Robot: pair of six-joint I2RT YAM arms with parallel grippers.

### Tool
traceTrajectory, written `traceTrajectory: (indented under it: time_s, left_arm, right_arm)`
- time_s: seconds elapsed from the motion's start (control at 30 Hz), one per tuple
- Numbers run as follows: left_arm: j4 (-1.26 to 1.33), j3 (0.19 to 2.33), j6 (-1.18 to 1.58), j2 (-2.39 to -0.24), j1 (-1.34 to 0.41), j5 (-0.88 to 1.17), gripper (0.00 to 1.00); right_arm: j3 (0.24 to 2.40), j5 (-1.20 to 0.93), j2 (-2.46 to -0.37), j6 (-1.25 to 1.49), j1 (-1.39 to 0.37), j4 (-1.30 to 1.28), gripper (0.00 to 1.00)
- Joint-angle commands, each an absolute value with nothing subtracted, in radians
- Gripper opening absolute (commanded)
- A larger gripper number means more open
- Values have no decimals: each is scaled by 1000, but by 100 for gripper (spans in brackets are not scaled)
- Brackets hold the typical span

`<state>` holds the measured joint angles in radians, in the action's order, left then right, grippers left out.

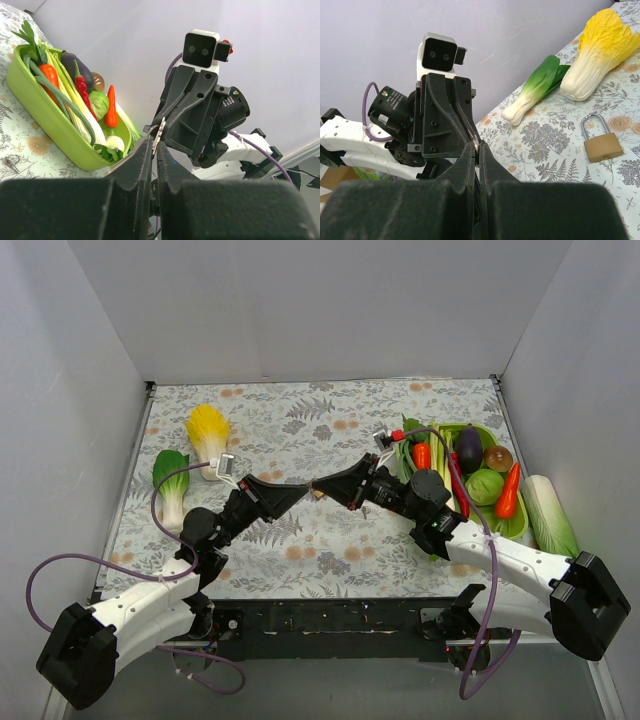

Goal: Unlock with the key
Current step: Pick up the key from the center of the board.

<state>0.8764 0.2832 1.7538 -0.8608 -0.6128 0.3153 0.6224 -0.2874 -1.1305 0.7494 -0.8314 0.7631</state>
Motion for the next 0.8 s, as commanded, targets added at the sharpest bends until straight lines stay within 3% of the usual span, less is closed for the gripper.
traceTrajectory:
  time_s: [0.0, 0.4, 0.5, 0.63, 0.77]
  left_arm:
    - [911, 298, 1750, -856, -620, 292, 2]
    - [827, 290, 1707, -810, -620, 287, 0]
    - [732, 298, 1665, -767, -620, 301, 0]
    - [556, 334, 1608, -716, -620, 314, 0]
    - [471, 360, 1575, -706, -618, 360, 0]
  right_arm:
    - [609, -287, -1127, 746, -836, 799, 1]
    - [603, -261, -1108, 736, -836, 755, 1]
    - [615, -235, -1082, 706, -836, 704, 14]
    - [618, -204, -1043, 669, -833, 623, 42]
    - [629, -206, -1023, 606, -833, 577, 53]
